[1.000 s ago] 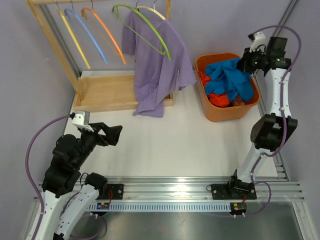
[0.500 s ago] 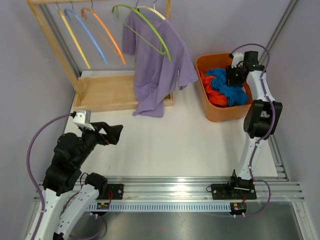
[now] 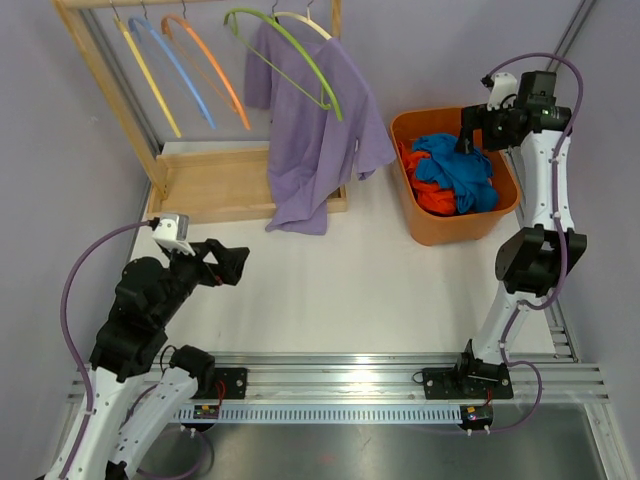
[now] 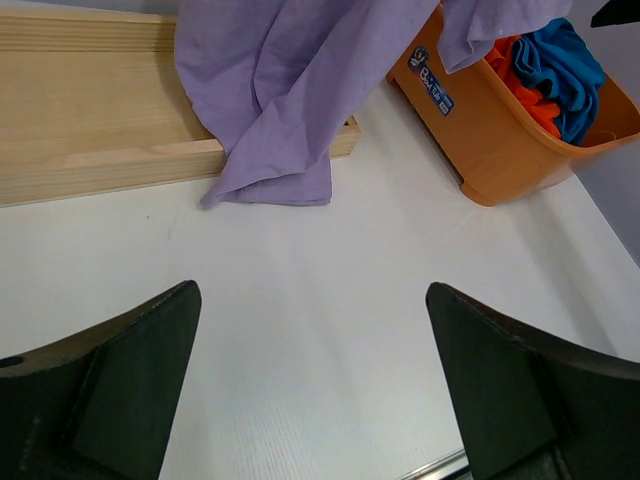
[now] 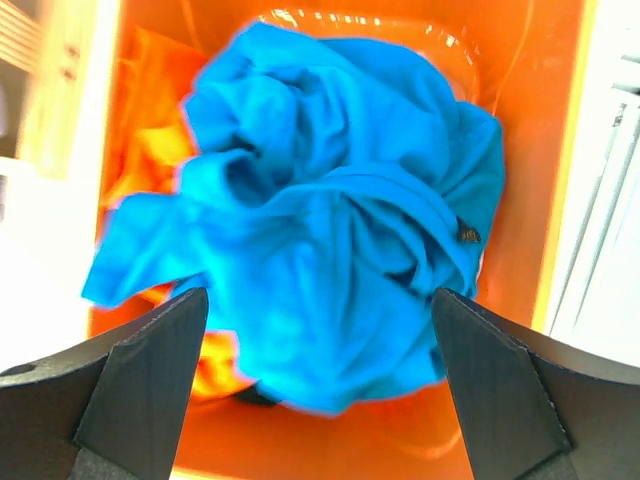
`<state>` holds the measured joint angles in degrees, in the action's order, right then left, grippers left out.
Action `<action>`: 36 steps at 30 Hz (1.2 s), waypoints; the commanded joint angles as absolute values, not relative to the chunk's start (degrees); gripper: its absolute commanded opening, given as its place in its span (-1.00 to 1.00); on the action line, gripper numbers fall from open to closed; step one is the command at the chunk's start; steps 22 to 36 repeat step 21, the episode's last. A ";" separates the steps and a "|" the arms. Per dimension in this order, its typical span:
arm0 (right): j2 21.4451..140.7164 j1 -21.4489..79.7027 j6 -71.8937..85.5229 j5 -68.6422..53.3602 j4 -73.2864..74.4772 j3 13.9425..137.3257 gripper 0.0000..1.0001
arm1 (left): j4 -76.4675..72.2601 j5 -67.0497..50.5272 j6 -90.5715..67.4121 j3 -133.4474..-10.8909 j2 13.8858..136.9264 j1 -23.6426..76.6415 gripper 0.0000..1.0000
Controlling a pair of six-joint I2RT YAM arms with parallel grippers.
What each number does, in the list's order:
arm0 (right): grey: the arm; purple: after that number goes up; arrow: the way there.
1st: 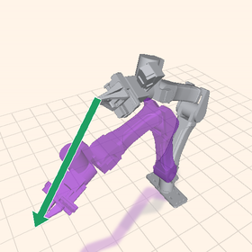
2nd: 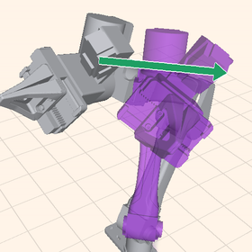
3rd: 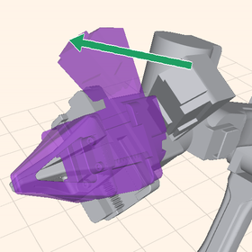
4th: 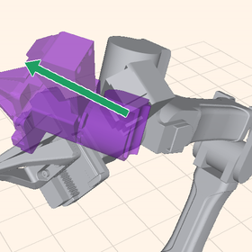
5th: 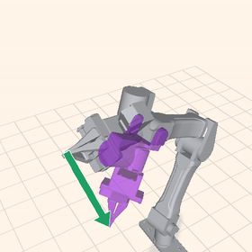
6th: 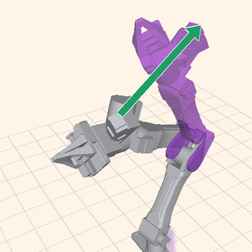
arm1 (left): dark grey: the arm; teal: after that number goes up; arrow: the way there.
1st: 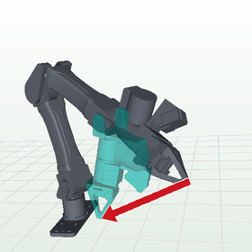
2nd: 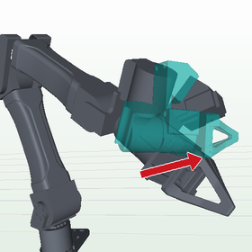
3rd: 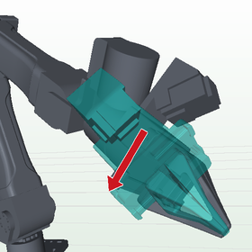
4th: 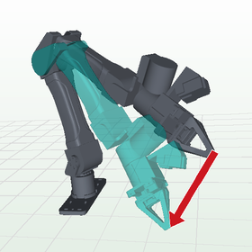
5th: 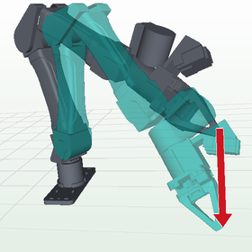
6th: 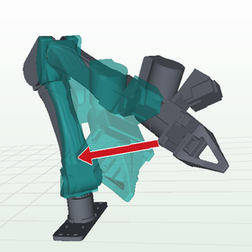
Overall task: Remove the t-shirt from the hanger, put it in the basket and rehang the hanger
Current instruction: Reset both arms
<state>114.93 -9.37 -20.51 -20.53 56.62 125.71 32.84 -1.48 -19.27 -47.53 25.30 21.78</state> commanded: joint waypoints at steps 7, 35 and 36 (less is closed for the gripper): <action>101.09 -9.05 -5.71 -11.08 54.50 119.65 0.99 | 31.29 1.65 -20.12 -51.68 25.31 21.62 0.98; 77.79 -9.05 -3.51 -2.98 35.69 91.51 1.00 | 33.31 7.29 -20.65 -52.29 23.73 21.62 0.98; 77.79 -9.05 -3.51 -2.98 35.69 91.51 1.00 | 33.31 7.29 -20.65 -52.29 23.73 21.62 0.98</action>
